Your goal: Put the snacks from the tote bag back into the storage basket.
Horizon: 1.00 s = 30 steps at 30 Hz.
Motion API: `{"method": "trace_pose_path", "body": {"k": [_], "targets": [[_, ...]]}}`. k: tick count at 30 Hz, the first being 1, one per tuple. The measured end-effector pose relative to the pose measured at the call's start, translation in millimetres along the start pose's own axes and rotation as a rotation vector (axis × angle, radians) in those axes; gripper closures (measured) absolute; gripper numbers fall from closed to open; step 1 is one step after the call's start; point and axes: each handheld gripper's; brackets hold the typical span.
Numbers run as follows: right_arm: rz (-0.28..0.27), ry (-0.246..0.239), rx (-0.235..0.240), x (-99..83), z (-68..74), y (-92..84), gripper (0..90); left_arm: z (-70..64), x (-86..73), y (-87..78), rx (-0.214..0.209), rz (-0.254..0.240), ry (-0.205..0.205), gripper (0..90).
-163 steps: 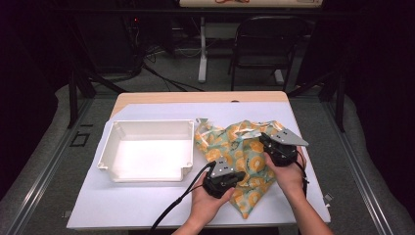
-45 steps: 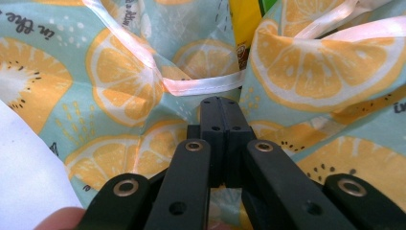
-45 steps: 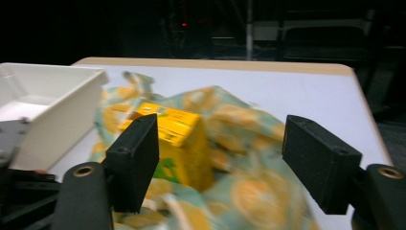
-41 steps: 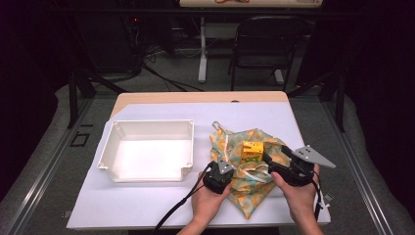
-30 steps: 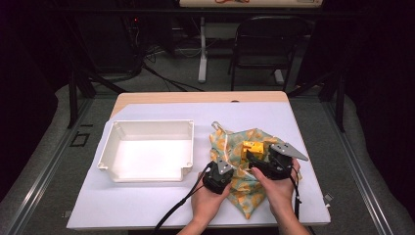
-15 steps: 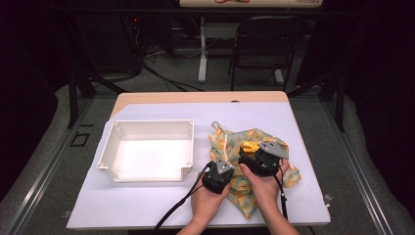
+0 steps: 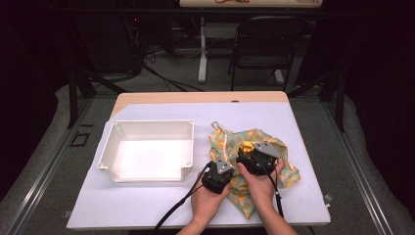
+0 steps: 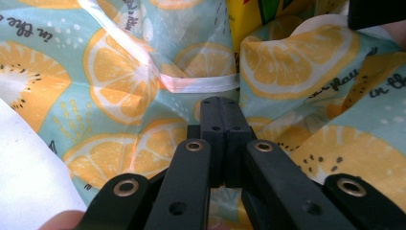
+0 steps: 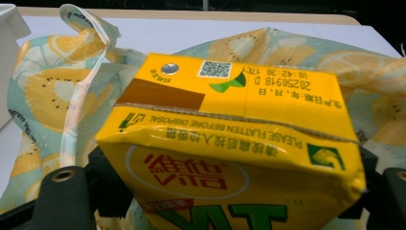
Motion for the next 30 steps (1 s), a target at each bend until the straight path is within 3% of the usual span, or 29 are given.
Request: {"method": "trace_pose_path", "body": {"k": [3,6,11,21,27,30], "targets": [[-0.003,-0.003,0.0,-0.1,-2.2,-1.1,29.1,0.3,0.0,-0.1,0.003,-0.004,0.001,90.0],[-0.002,-0.002,0.032,0.0,-8.1,-1.2,29.7,1.0,-0.2,-0.4,0.001,-0.007,0.001,90.0],[0.0,-0.031,0.043,-0.2,-9.5,-3.2,30.9,1.1,-0.4,-0.7,-0.003,-0.013,-0.002,90.0],[-0.015,-0.04,0.08,6.4,-11.5,-14.5,31.2,3.0,-0.1,-0.7,-0.013,-0.007,-0.018,90.0],[-0.023,-0.027,0.106,12.8,-14.3,-21.1,31.1,7.9,-1.1,-5.0,-0.044,-0.047,-0.052,90.0],[-0.029,-0.061,0.113,15.0,-13.1,-24.9,31.1,11.9,-1.3,-7.9,-0.064,-0.081,-0.072,90.0]]}}
Point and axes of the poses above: each handheld gripper's, and its own axes: y roughly forward along the jaws, x roughly out of its top, z roughly to its left, and after that the axes turned 3 degrees about -x, right-handed
